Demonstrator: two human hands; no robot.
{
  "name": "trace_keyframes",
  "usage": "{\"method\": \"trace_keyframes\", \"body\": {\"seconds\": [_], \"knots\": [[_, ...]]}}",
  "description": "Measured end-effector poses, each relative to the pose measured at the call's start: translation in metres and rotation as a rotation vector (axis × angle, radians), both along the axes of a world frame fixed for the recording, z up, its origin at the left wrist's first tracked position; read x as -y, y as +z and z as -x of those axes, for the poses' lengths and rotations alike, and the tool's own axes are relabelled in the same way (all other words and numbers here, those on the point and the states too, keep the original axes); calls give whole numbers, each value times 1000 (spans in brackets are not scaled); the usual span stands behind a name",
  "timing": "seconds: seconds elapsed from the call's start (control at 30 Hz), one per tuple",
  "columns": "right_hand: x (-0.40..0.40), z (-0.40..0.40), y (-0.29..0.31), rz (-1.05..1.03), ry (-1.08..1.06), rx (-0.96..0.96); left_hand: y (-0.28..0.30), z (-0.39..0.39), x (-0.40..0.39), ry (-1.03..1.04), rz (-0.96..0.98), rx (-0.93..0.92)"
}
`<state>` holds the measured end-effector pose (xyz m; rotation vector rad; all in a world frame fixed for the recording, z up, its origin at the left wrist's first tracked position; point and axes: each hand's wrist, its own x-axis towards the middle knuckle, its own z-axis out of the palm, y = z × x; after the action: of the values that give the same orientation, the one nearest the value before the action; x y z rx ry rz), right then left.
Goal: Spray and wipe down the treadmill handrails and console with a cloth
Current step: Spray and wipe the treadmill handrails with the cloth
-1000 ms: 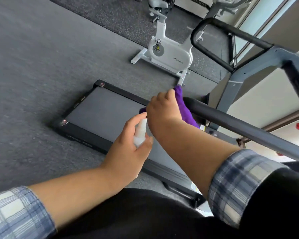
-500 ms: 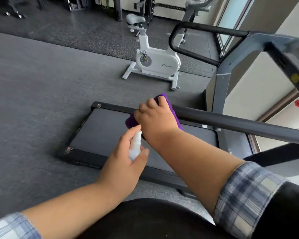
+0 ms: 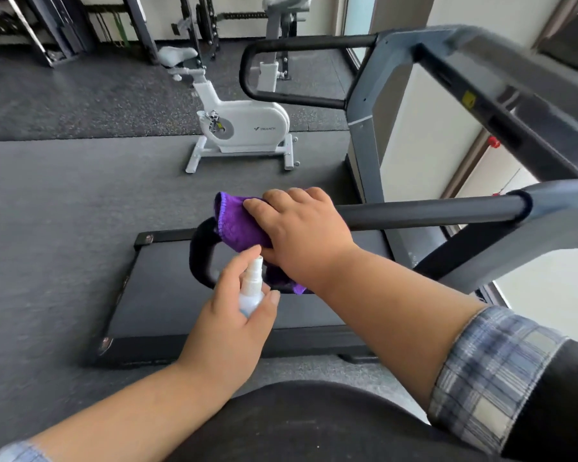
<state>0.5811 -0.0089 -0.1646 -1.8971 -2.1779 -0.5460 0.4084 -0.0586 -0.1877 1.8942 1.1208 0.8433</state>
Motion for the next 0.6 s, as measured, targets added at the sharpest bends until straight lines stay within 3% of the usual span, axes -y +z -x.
{"method": "trace_keyframes", "body": {"seconds": [0.6], "knots": [[81, -170, 24, 102, -296, -106, 10, -130, 28, -170, -83, -32]]}}
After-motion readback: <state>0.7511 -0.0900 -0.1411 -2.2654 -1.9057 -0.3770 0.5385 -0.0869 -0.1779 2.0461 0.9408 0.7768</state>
